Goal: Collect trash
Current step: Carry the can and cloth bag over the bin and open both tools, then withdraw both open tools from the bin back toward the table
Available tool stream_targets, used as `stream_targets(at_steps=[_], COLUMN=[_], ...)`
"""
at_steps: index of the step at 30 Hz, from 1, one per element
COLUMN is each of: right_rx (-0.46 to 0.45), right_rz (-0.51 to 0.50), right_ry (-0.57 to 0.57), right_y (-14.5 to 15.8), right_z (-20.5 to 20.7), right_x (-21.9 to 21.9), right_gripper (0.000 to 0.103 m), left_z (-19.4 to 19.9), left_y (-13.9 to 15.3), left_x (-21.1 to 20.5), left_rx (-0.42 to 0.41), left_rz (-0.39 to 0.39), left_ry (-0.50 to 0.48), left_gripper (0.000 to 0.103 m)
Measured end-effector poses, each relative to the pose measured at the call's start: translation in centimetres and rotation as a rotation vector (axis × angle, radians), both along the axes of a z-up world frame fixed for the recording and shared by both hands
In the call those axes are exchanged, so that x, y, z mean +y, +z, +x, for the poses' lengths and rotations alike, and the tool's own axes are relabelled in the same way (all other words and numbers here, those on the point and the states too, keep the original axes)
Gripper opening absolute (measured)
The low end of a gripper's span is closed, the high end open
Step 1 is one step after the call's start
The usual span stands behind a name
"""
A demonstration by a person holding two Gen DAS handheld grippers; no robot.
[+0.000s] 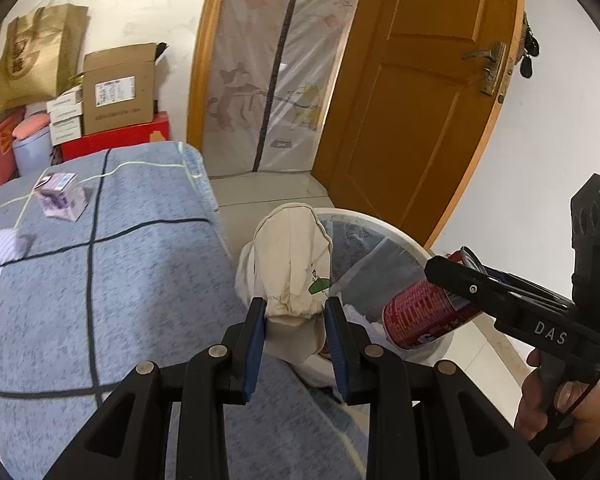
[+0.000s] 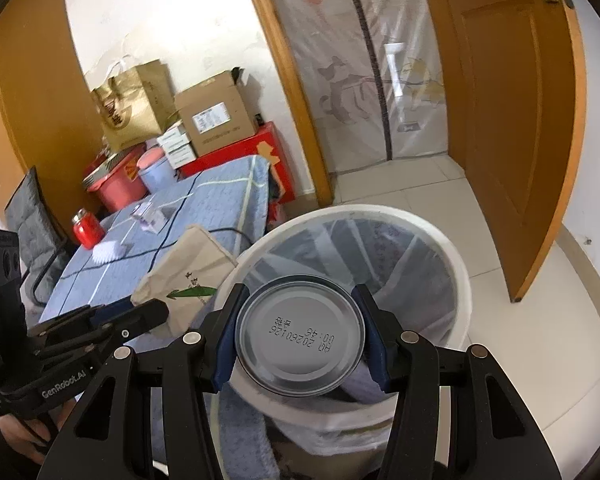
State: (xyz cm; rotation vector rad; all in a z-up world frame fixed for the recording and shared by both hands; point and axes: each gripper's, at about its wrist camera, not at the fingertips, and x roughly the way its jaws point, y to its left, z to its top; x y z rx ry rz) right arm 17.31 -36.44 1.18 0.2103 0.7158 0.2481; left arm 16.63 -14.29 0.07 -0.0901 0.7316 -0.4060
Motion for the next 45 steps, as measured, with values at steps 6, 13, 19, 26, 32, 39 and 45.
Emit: stream_targets(at_steps=[6,13,19,26,32,39,45], right_rx=[0.007,0.04,0.08,0.093,0.081,0.059,0.041], right_rz=[0.003,0.017,0.029,0.033,0.045,0.041,0.03], right_ry=[-0.031,-0.055,-0.06,-0.075,-0.084,-0.095,-0.08], right_y=[-0.4,-1.3,-2.3,-2.8,-2.4,-1.5,-0.5], right_z=[0.7,1.8,2.6,2.8,2.5,1.9,1.1], right_x=[-1.5,-2.9,-3.1,-3.2,-3.5,-3.5,-2.8], right_gripper=[0.053,0.053,0.054,0.054,0.055,0.056,0.056], left_z=[1.4,3.1,4.1,4.2,4.0,3.2,2.2], left_y=[-0.4,-1.7,-3.0,-3.1,-2.8,-1.8,-0.9], left_x=[-1.9,-3.6,-3.7,-3.7,-3.2,-2.3,-1.4], left_rx=[0.006,0.042,0.086,0.083,0.08,0.064,0.052], left_rz=[-0.002,-0.007,-0.009,-0.008,-0.021,-0.041,-0.059], left_ry=[-0.051,-0.099,-0.106,-0.115,-0.101,-0.09,-0.079], left_gripper=[0.03,0.031,0.032,0.032,0.035,0.035,0.035])
